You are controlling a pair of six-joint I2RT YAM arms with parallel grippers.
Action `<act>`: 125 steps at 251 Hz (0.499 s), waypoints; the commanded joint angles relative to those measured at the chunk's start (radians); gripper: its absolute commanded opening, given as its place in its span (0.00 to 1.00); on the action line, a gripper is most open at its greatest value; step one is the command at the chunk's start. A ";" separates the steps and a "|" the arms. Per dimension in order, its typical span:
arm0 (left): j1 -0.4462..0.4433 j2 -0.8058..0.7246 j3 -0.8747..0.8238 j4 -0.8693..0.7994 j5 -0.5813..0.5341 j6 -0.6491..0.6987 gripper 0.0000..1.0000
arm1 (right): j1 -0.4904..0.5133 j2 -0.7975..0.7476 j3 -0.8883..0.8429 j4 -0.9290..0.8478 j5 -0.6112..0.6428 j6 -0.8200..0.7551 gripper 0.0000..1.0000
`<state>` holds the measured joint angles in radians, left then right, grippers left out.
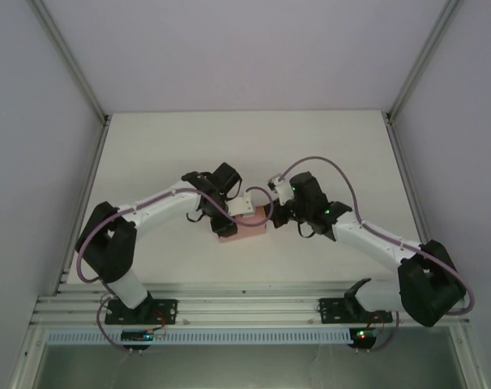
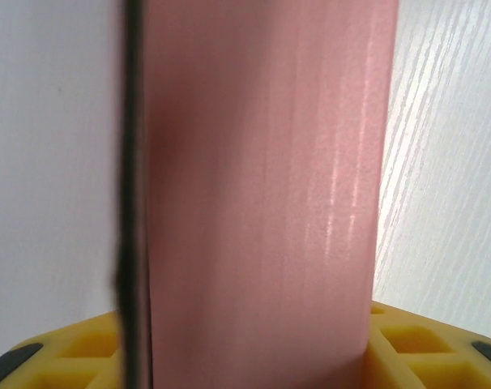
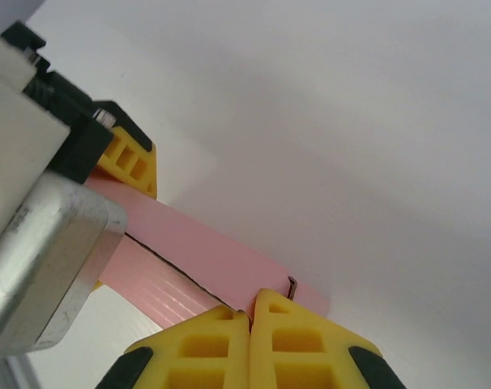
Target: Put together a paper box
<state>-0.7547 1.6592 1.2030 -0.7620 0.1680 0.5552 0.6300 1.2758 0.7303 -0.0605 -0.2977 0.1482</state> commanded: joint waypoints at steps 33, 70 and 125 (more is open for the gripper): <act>-0.015 0.016 0.036 0.092 0.011 -0.044 0.63 | 0.068 -0.006 -0.029 -0.115 0.133 0.054 0.01; -0.023 -0.053 0.026 0.111 0.010 -0.091 0.84 | 0.096 0.006 0.040 -0.203 0.227 0.113 0.02; -0.039 -0.217 -0.058 0.147 -0.112 -0.251 1.00 | 0.104 0.031 0.108 -0.302 0.275 0.173 0.01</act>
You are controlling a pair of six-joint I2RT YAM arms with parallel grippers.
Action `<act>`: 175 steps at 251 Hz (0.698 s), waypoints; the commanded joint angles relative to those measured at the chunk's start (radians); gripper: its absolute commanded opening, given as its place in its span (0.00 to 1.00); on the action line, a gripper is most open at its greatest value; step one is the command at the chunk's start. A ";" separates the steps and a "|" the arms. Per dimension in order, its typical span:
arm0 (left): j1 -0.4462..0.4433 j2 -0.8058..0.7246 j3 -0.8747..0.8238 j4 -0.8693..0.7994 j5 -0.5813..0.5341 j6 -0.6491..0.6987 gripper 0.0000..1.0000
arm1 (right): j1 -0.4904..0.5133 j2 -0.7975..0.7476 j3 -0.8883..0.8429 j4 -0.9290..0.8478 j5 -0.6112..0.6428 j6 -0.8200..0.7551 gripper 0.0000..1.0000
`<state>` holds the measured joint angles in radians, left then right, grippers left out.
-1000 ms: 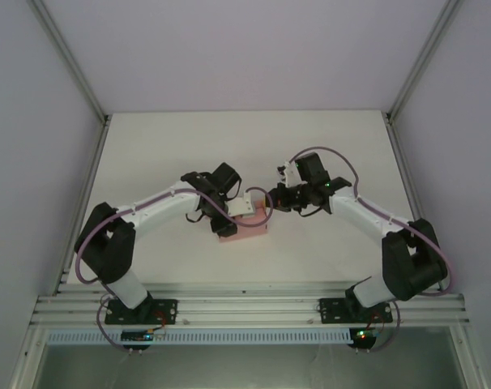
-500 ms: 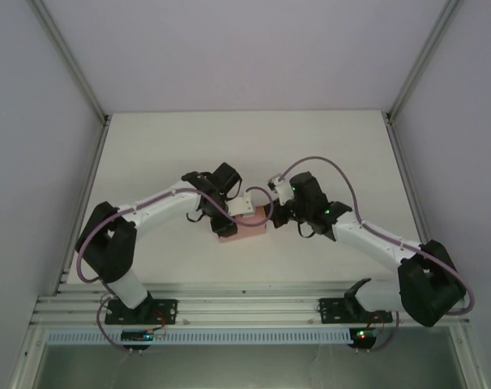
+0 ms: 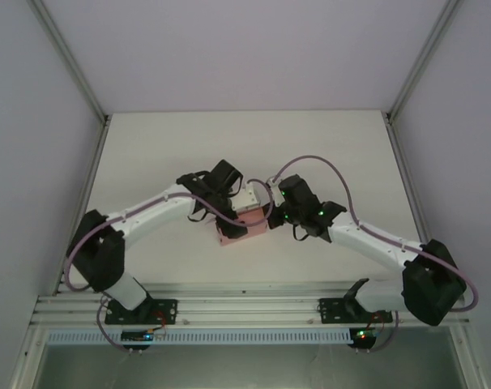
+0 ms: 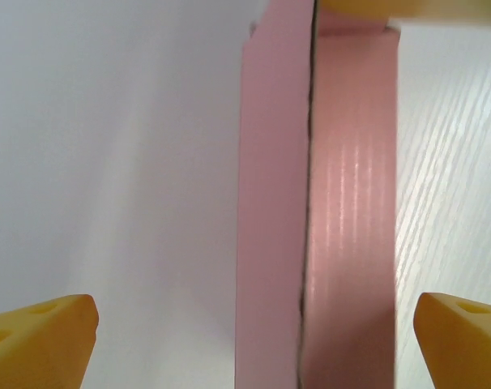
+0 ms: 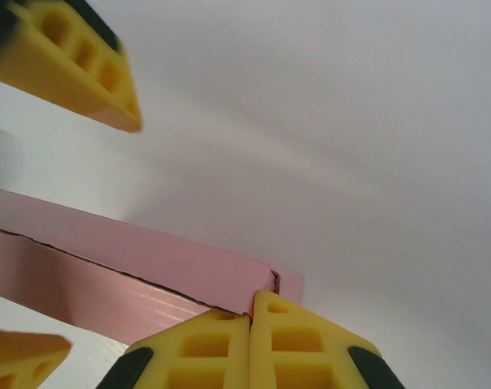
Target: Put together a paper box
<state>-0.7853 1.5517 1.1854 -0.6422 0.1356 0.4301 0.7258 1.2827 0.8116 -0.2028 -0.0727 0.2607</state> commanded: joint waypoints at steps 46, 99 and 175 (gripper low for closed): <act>-0.015 -0.229 -0.130 -0.026 -0.177 -0.323 0.84 | 0.009 0.049 0.065 -0.188 0.034 0.079 0.02; -0.017 -0.260 -0.160 -0.095 -0.261 -0.411 0.50 | 0.009 0.087 0.103 -0.227 0.009 0.080 0.02; -0.017 -0.244 -0.145 -0.087 -0.253 -0.453 0.02 | 0.011 0.102 0.112 -0.243 0.023 0.081 0.03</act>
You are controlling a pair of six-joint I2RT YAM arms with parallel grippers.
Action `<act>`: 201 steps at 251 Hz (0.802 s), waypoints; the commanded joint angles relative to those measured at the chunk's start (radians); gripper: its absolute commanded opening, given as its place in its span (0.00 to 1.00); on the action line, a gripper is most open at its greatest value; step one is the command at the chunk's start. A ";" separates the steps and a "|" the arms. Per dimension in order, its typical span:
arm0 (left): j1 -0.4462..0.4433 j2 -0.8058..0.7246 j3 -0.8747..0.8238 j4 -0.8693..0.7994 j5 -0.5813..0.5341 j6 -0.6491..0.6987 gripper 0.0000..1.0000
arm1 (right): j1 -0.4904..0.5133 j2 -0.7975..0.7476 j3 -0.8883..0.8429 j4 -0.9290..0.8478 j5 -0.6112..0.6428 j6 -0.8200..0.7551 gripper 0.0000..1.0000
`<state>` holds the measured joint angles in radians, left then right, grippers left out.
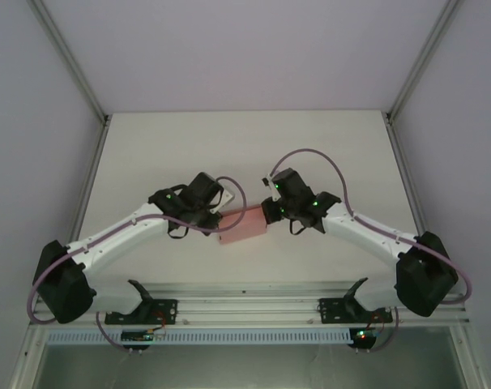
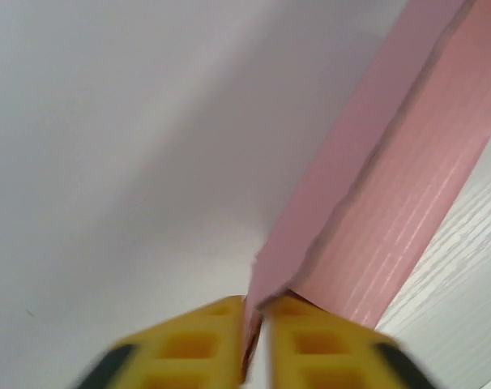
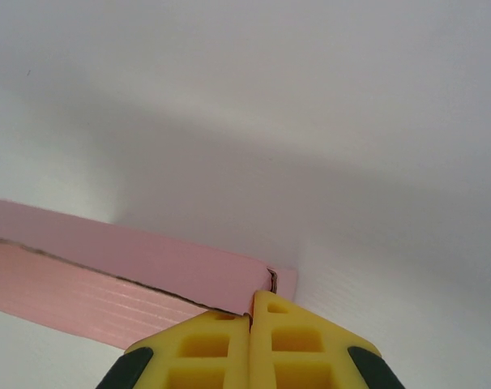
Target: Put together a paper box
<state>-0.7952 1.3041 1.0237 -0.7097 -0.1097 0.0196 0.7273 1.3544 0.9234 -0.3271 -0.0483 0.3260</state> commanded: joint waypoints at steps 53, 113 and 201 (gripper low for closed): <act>-0.007 0.022 0.053 -0.004 0.082 -0.241 0.00 | 0.056 0.032 0.009 -0.158 0.117 0.045 0.03; 0.013 0.055 0.098 -0.037 0.159 -0.623 0.00 | 0.139 0.032 0.000 -0.169 0.231 0.180 0.03; 0.096 0.089 0.118 -0.036 0.326 -0.749 0.00 | 0.166 0.049 0.002 -0.189 0.249 0.247 0.03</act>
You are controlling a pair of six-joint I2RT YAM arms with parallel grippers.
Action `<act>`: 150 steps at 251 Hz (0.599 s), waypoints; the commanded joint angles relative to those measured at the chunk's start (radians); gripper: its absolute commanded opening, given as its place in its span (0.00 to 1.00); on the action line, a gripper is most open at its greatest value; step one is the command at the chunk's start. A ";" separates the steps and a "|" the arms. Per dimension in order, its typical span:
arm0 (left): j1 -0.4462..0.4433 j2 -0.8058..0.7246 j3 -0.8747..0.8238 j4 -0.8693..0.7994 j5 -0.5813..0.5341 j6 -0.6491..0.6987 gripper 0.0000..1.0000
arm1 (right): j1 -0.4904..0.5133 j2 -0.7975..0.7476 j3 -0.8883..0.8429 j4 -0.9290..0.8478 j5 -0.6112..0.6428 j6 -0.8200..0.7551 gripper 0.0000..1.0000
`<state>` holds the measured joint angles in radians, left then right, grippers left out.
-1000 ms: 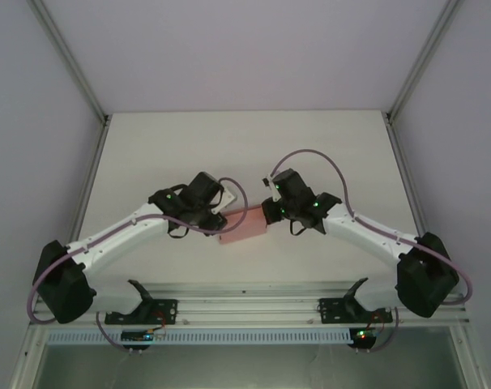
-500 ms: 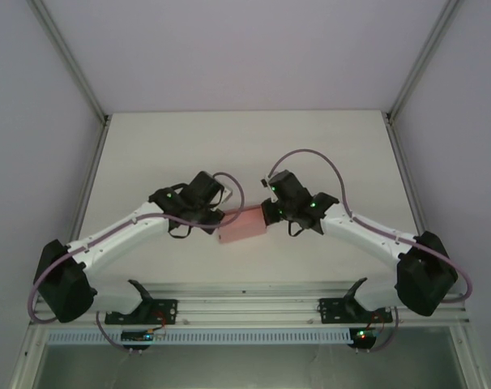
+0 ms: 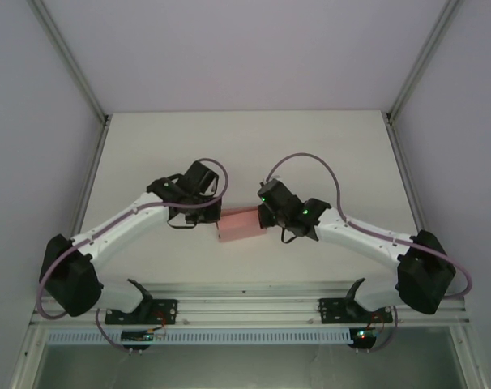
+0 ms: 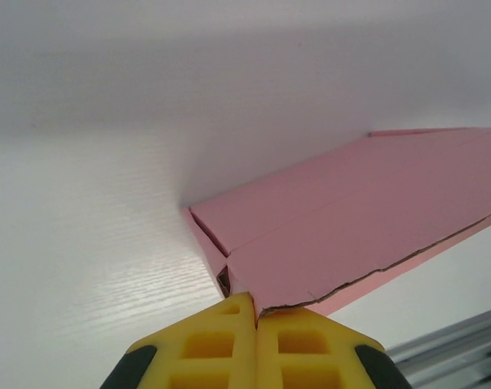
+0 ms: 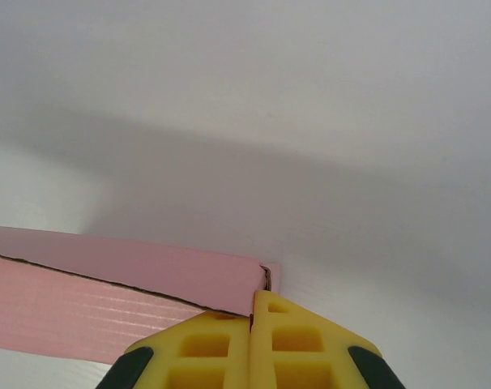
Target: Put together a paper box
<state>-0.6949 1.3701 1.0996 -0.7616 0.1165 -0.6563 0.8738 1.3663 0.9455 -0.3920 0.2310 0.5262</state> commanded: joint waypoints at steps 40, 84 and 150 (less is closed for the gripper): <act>-0.008 0.017 -0.035 0.036 -0.015 -0.067 0.00 | 0.022 0.027 -0.040 -0.092 -0.039 0.045 0.02; -0.008 0.011 -0.144 0.109 -0.017 -0.126 0.00 | 0.030 0.022 -0.061 -0.058 -0.036 0.054 0.02; -0.053 -0.074 -0.291 0.168 -0.023 -0.072 0.00 | 0.041 -0.016 -0.139 0.043 -0.023 -0.041 0.02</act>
<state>-0.7158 1.3354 0.8604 -0.5594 0.1101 -0.7578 0.9085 1.3674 0.8650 -0.3679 0.1959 0.5545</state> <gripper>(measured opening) 0.048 0.058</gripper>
